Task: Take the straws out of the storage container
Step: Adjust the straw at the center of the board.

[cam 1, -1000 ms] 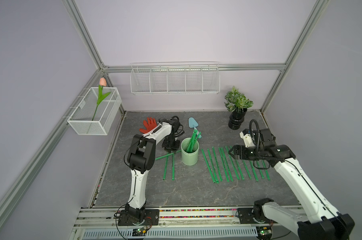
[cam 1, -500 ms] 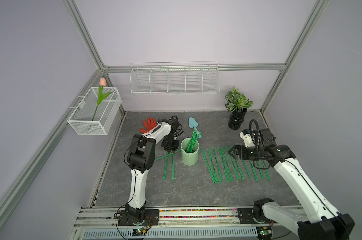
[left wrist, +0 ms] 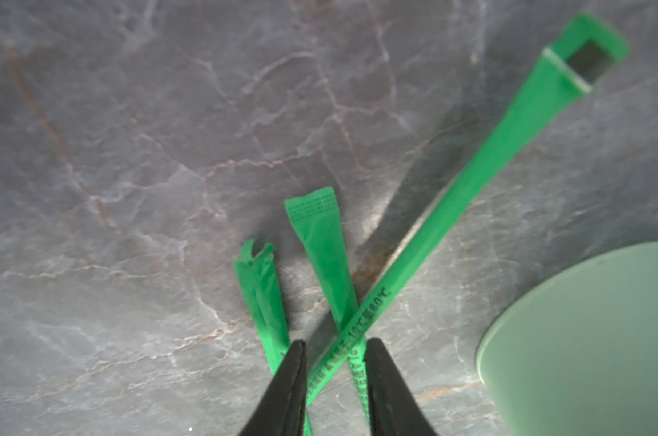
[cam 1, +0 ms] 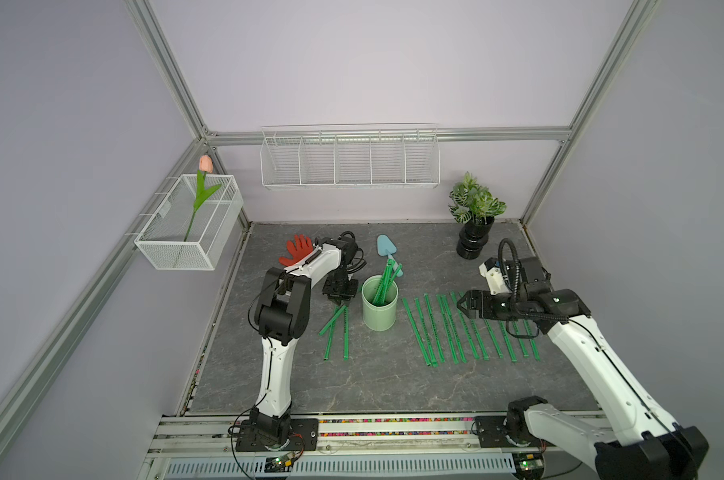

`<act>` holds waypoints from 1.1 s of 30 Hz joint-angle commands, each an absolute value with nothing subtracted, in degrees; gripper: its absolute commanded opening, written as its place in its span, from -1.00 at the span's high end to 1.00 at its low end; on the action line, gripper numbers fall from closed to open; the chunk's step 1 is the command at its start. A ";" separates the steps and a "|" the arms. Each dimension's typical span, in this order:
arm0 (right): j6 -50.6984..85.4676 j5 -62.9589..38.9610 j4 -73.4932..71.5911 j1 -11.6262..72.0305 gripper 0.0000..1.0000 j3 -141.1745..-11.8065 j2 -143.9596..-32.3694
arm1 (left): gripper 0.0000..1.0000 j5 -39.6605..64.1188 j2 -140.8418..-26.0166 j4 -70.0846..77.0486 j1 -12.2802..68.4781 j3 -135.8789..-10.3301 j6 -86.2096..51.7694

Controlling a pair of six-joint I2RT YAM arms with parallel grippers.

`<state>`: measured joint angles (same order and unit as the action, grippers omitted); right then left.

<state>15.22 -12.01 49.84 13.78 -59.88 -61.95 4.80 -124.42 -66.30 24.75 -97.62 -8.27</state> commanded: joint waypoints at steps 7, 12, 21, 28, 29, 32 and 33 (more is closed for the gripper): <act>15.06 -11.85 49.46 14.15 -0.78 -60.34 -62.19 | 0.55 5.19 -126.10 -66.28 24.52 -98.70 -7.93; 14.98 -11.76 49.57 14.10 -0.78 -60.46 -62.05 | 0.62 5.44 -126.04 -66.05 24.54 -98.44 -7.93; 15.03 -11.77 49.57 14.15 -0.78 -60.71 -62.31 | 0.74 5.35 -124.76 -66.62 24.56 -98.74 -8.08; 15.02 -11.87 49.66 14.14 -0.78 -61.34 -62.59 | 0.75 5.50 -120.86 -68.58 24.53 -99.49 -8.70; 15.01 -11.94 49.66 14.15 -0.78 -61.48 -62.58 | 0.74 5.32 -120.00 -69.15 24.57 -99.82 -8.70; 14.99 -12.12 49.61 14.15 -0.78 -61.72 -62.67 | 0.74 4.45 -117.69 -70.71 24.35 -100.71 -8.76; 14.98 -12.17 49.58 14.15 -0.78 -61.79 -62.67 | 0.74 4.15 -117.07 -71.07 24.13 -100.74 -8.89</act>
<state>15.20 -11.84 49.84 13.78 -60.47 -62.28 4.84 -121.08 -68.69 24.67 -98.39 -8.54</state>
